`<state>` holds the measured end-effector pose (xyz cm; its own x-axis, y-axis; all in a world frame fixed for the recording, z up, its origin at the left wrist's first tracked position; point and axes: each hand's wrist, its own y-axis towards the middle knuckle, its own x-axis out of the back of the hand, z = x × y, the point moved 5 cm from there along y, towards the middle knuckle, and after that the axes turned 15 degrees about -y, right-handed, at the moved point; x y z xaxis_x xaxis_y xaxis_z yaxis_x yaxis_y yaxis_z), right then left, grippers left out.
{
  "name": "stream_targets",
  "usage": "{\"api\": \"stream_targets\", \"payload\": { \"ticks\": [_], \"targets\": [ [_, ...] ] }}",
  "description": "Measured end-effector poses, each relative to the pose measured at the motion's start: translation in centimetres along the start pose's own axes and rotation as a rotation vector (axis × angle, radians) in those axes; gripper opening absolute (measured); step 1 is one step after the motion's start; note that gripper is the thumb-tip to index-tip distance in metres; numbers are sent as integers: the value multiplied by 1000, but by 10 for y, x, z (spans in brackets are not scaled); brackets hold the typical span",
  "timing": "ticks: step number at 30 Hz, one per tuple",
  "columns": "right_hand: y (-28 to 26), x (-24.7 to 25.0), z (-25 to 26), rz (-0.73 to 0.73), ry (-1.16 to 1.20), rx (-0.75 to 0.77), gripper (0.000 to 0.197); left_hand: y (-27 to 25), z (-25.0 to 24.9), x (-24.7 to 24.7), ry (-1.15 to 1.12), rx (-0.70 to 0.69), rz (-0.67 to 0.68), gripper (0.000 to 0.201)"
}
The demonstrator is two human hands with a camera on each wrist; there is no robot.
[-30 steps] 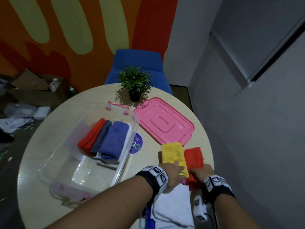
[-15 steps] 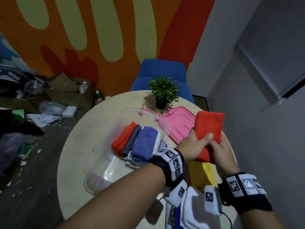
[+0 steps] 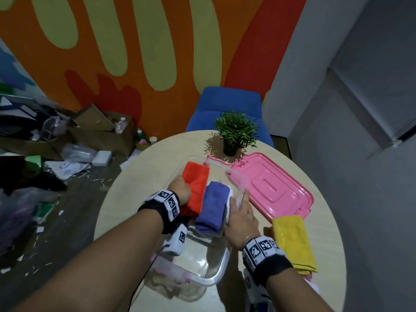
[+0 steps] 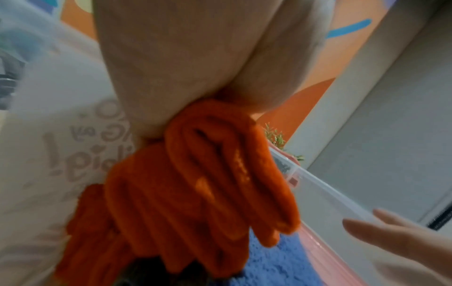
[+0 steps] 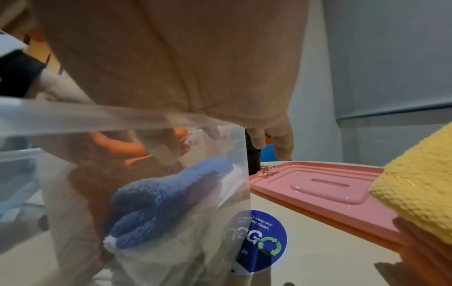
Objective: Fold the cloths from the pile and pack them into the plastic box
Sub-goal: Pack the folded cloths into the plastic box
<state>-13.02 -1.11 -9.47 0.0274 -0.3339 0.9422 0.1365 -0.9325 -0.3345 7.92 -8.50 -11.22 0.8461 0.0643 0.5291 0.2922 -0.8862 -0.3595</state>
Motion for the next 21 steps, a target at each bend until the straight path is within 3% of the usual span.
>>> {"api": "stream_targets", "payload": {
  "ticks": [7, 10, 12, 14, 17, 21],
  "targets": [
    [-1, 4, -1, 11, -26, -19, 81, 13, -22, -16, 380, -75, 59, 35],
    [-1, 4, 0, 15, -22, -18, 81, 3, -44, -23, 558, -361, -110, 39],
    [0, 3, 0, 12, -27, -13, 81, -6, -56, -40, 691, -505, -91, 36],
    [2, 0, 0, 14, -36, -16, 84, -2, -43, -58, 747, -429, 56, 44],
    [4, -4, -2, -16, -35, -21, 85, 11, -6, -70, 747, -199, 242, 64],
    [6, -9, -5, -34, 36, 2, 81, 14, 7, -78, 669, -88, 318, 70]
  ]
}}
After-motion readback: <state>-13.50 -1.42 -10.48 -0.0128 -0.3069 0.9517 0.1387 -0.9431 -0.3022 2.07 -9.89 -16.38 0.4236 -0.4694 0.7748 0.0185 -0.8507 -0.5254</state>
